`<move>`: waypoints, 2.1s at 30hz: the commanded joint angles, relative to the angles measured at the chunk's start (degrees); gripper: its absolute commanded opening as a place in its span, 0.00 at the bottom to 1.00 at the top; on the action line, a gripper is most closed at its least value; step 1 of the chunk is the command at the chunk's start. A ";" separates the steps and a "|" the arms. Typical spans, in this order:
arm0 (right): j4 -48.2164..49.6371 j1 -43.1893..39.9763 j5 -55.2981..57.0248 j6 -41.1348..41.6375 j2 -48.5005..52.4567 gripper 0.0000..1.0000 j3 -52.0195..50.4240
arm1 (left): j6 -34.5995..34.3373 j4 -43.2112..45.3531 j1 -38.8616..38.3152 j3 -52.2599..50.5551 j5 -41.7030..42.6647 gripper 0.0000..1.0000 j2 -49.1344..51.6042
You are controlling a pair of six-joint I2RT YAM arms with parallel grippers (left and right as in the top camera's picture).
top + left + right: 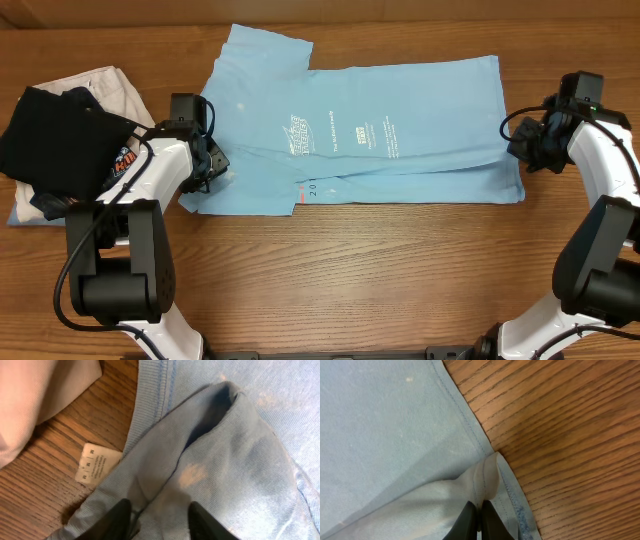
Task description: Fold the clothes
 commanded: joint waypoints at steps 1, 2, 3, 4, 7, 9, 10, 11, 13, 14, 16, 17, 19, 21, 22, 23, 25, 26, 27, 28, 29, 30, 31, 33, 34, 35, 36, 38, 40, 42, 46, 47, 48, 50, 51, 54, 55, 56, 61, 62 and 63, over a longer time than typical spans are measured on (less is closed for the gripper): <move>0.31 0.17 0.07 -0.31 -0.02 0.04 -0.33 | 1.22 0.02 -0.13 0.04 1.97 0.33 0.46; 0.28 0.17 0.07 -0.31 -0.02 0.04 -0.33 | 1.46 0.04 -0.13 0.04 2.05 0.30 0.46; 0.31 0.17 0.07 -0.31 -0.02 0.04 -0.33 | 1.46 0.02 -0.13 0.04 2.08 0.27 0.46; 0.28 0.17 0.07 -0.31 -0.02 0.04 -0.33 | 1.46 -0.02 -0.13 0.04 2.10 0.24 0.46; 0.28 0.17 0.07 -0.35 -0.02 0.04 -0.33 | 1.81 0.04 -0.13 0.04 2.25 0.13 0.46; 0.28 0.17 0.07 -0.50 -0.02 0.04 -0.33 | 1.79 0.07 -0.13 0.04 2.25 0.04 0.46; 0.28 0.17 0.07 -0.50 -0.02 0.04 -0.33 | 1.81 0.07 -0.13 0.04 2.25 0.04 0.46; 0.28 0.17 0.07 -0.50 -0.02 0.04 -0.33 | 1.81 0.07 -0.13 0.04 2.25 0.04 0.46; 0.26 0.17 0.07 -0.50 -0.02 0.04 -0.33 | 1.81 0.07 -0.13 0.04 2.25 0.04 0.46; 0.26 0.17 0.07 -0.50 -0.02 0.04 -0.33 | 1.84 0.11 -0.13 0.04 2.25 0.04 0.46; 0.26 0.17 0.09 -0.50 -0.02 0.04 -0.33 | 2.82 0.94 -0.13 0.11 2.80 0.04 0.42; 0.26 0.17 0.09 -0.50 -0.02 0.04 -0.33 | 4.52 1.68 -0.13 0.31 4.46 0.04 0.33; 0.11 0.17 0.09 -0.50 -0.02 0.04 -0.33 | 10.29 2.60 -0.11 2.05 9.81 0.04 0.04; 0.09 0.17 0.09 -0.50 -0.02 0.04 -0.33 | 12.37 2.40 0.00 3.89 11.13 0.04 -0.35; 0.15 0.17 0.09 -0.50 -0.02 0.04 -0.33 | 12.87 2.36 0.00 4.74 11.13 0.04 -0.55; 0.31 0.17 0.09 -0.50 -0.02 0.04 -0.33 | 13.05 2.38 0.00 5.46 10.99 0.04 -0.66; 0.66 0.17 0.09 -0.50 -0.02 0.04 -0.33 | 12.98 2.51 0.24 7.21 10.73 0.04 -0.74; 0.90 0.17 0.07 -0.50 -0.02 0.04 -0.33 | 12.92 2.73 0.46 7.67 10.75 0.04 -0.74; 1.18 0.17 0.09 -0.48 -0.02 0.04 -0.33 | 12.41 3.06 0.72 8.02 10.78 0.04 -0.74; 1.55 0.17 0.07 -0.48 -0.02 0.04 -0.33 | 11.63 3.34 1.09 8.31 10.80 0.04 -0.74; 2.01 0.17 0.07 -0.48 -0.02 0.04 -0.33 | 10.62 3.74 1.49 8.41 10.80 0.04 -0.74; 2.51 0.17 0.07 -0.48 -0.02 0.04 -0.33 | 9.44 4.04 1.99 8.41 10.84 0.04 -0.74; 2.99 0.17 0.07 -0.48 -0.02 0.04 -0.33 | 8.28 4.13 2.54 8.41 10.80 0.04 -0.74; 4.09 0.17 0.07 -0.46 -0.02 0.04 -0.33 | 5.70 4.15 3.80 8.41 11.61 0.04 -0.72; 4.42 0.17 0.07 -0.46 -0.02 0.04 -0.33 | 5.29 4.35 4.26 8.41 12.17 0.04 -0.74; 4.66 0.17 0.07 -0.44 -0.02 0.04 -0.33 | 5.11 4.57 4.55 8.41 12.72 0.04 -0.72; 5.07 0.17 0.07 -0.44 -0.02 0.04 -0.33 | 4.68 4.79 4.81 8.41 13.16 0.04 -0.72; 5.46 0.17 0.07 -0.44 -0.02 0.04 -0.33 | 4.26 5.03 4.90 8.41 13.92 0.04 -0.72; 5.79 0.17 0.07 -0.44 -0.02 0.04 -0.33 | 3.87 5.44 4.87 8.41 14.86 0.04 -0.72; 6.12 0.17 0.07 -0.46 -0.02 0.04 -0.33 | 3.63 5.90 4.87 8.41 15.54 0.04 -0.72; 7.50 0.17 0.07 -0.46 -0.02 0.04 -0.33 | 2.95 5.64 4.87 8.39 15.41 0.04 -0.72; 7.96 0.17 0.07 -0.46 -0.02 0.04 -0.33 | 2.56 5.51 4.85 8.39 15.06 0.04 -0.72; 8.31 0.17 0.07 -0.46 -0.02 0.04 -0.33 | 2.40 5.53 4.85 8.39 15.06 0.04 -0.72; 8.48 0.17 0.07 -0.46 -0.02 0.04 -0.33 | 2.14 5.70 4.85 8.39 15.06 0.04 -0.70; 8.48 0.17 0.07 -0.46 -0.02 0.04 -0.33 | 2.03 5.88 4.85 8.39 15.04 0.04 -0.70; 8.74 0.17 0.07 -0.46 -0.02 0.04 -0.33 | 0.31 5.86 4.87 8.39 12.72 0.04 -0.70; 8.90 0.17 0.07 -0.46 0.00 0.04 -0.33 | -0.63 5.90 4.85 8.39 12.28 0.04 -0.70; 8.92 0.17 0.07 -0.46 -0.02 0.04 -0.33 | -1.29 6.03 4.85 8.39 12.26 0.04 -0.70; 8.68 0.24 0.02 -0.46 -0.02 0.18 -0.33 | -1.86 7.15 4.50 8.39 12.44 0.04 -0.70; 8.48 0.24 -0.04 -0.46 -0.02 0.18 -0.33 | -1.86 7.13 4.48 8.39 12.44 0.04 -0.70; 8.22 0.28 -0.90 -0.52 -0.02 0.18 -0.33 | -1.86 7.08 4.42 8.37 12.44 0.04 -0.70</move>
